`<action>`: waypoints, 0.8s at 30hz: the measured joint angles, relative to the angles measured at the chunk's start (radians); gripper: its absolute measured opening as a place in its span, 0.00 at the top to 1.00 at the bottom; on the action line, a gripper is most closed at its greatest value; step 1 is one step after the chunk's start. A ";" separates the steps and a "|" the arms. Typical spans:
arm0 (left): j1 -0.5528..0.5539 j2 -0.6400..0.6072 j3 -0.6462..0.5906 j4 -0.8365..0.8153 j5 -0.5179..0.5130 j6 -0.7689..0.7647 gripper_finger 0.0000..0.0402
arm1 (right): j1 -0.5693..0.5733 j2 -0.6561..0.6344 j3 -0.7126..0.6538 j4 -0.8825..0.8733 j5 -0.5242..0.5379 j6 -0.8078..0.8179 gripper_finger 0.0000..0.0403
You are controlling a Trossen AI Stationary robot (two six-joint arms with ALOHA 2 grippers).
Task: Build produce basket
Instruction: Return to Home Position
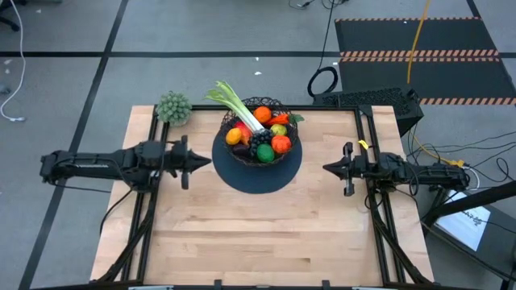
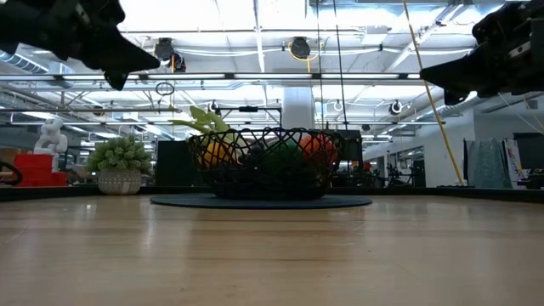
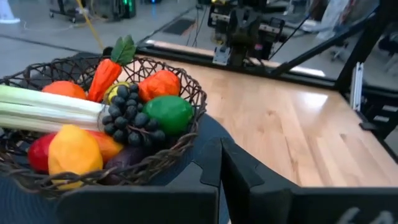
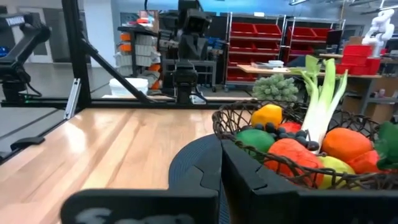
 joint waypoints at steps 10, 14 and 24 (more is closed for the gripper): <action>0.000 -0.125 -0.230 0.325 0.001 0.023 0.99 | 0.000 0.001 0.000 0.018 0.001 -0.001 1.00; 0.000 -0.150 -0.286 0.372 0.000 0.023 0.99 | 0.000 0.001 0.000 0.019 0.001 -0.001 1.00; 0.000 -0.211 -0.345 0.388 0.001 0.059 0.99 | 0.000 0.001 0.000 0.022 0.000 -0.001 1.00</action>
